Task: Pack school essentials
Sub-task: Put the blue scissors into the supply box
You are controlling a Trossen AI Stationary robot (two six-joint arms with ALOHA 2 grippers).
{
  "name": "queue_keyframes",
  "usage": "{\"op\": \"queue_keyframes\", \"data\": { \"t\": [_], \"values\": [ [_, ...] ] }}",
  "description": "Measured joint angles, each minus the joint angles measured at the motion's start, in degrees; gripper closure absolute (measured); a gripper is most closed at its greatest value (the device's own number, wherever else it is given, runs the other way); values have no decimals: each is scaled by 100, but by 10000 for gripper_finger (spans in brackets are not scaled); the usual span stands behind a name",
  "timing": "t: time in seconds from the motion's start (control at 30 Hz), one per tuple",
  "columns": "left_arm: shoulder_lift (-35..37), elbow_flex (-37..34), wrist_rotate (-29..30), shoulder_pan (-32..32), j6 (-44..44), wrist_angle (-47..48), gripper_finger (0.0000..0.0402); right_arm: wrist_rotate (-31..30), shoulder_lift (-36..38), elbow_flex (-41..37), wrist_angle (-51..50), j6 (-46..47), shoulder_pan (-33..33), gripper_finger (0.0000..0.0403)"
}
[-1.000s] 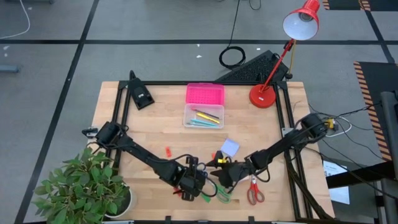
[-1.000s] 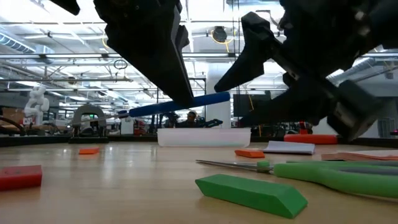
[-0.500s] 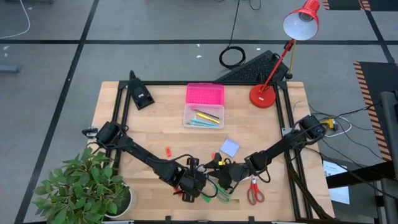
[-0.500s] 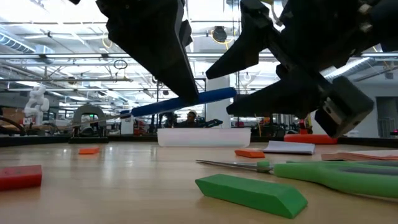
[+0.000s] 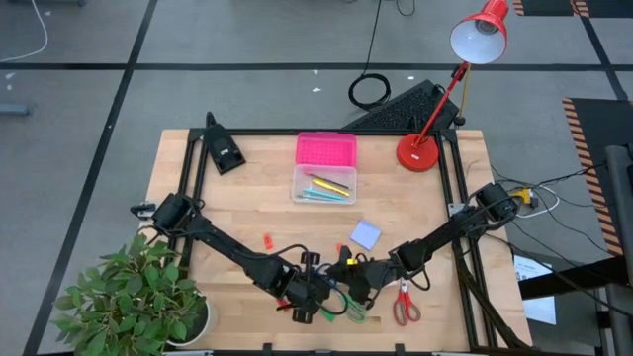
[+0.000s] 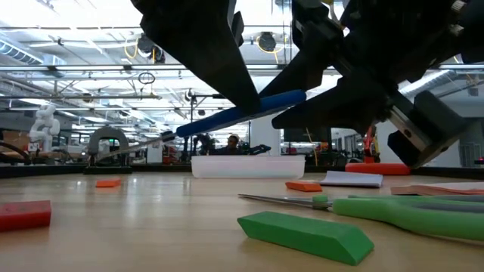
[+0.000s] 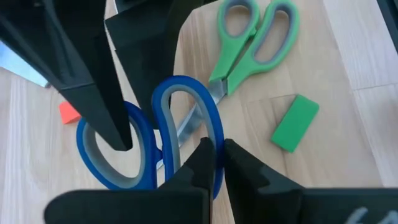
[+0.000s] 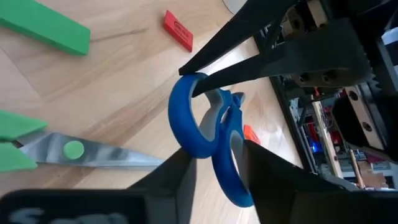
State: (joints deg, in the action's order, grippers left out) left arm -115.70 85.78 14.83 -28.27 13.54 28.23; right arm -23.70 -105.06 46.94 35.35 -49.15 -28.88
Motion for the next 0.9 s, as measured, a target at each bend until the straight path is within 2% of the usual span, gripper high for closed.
{"op": "queue_keyframes", "data": {
  "t": [0.3,0.57,0.67,0.9],
  "values": [
    [2,0,0,-2,52,-96,378,171,0,-5,-48,-17,-2,352],
    [4,0,153,-2,250,-102,370,161,0,-7,-74,29,0,360],
    [4,0,270,-2,369,-148,339,140,0,-7,-24,68,0,362],
    [10,0,631,-58,521,-151,234,88,2,-2,40,286,9,368]
  ]
}}
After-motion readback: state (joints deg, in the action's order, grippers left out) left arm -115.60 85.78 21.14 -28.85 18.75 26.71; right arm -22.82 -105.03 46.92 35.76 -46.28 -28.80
